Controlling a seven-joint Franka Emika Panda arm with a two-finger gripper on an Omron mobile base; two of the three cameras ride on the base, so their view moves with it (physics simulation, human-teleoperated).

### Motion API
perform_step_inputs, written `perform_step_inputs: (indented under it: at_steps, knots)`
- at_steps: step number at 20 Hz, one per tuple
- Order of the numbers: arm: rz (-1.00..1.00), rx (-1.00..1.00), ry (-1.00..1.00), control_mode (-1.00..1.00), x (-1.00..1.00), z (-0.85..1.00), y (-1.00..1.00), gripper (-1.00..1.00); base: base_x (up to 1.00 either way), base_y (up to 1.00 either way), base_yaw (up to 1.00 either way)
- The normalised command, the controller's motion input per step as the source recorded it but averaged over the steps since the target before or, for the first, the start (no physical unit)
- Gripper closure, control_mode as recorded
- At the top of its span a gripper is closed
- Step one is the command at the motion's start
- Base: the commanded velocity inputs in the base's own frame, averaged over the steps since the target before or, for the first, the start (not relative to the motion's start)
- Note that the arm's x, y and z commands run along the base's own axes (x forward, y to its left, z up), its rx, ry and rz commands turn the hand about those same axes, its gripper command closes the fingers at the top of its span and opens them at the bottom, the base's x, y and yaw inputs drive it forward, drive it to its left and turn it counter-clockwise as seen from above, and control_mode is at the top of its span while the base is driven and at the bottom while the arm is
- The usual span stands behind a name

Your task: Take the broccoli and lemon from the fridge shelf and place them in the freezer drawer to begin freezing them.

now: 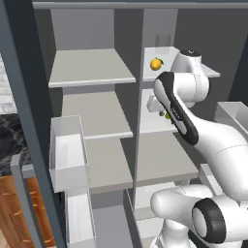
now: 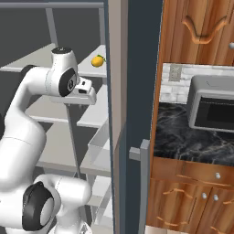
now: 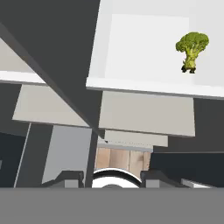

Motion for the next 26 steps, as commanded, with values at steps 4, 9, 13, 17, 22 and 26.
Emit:
perform_step_inputs:
  at_steps: [4, 9, 13, 17, 22, 26]
  knots:
    - [0.00, 0.00, -0.13, -1.00, -0.38, -0.12, -0.02, -1.00, 0.00, 0.00, 0.00]
    - [-0.06, 0.00, -0.07, -1.00, -0.48, -0.36, -0.35, -1.00, 0.00, 0.00, 0.00]
    - [-0.07, 0.00, 0.04, -1.00, -0.01, -0.23, -0.60, -1.00, 0.00, 0.00, 0.00]
    - [-0.04, 0.00, 0.11, -1.00, -0.01, -0.10, -0.80, -1.00, 0.00, 0.00, 0.00]
    - [-0.01, 0.00, 0.06, -1.00, 0.00, -0.09, -0.81, -1.00, 0.00, 0.00, 0.00]
    - [0.00, 0.00, 0.01, -1.00, 0.00, -0.13, -0.74, -1.00, 0.00, 0.00, 0.00]
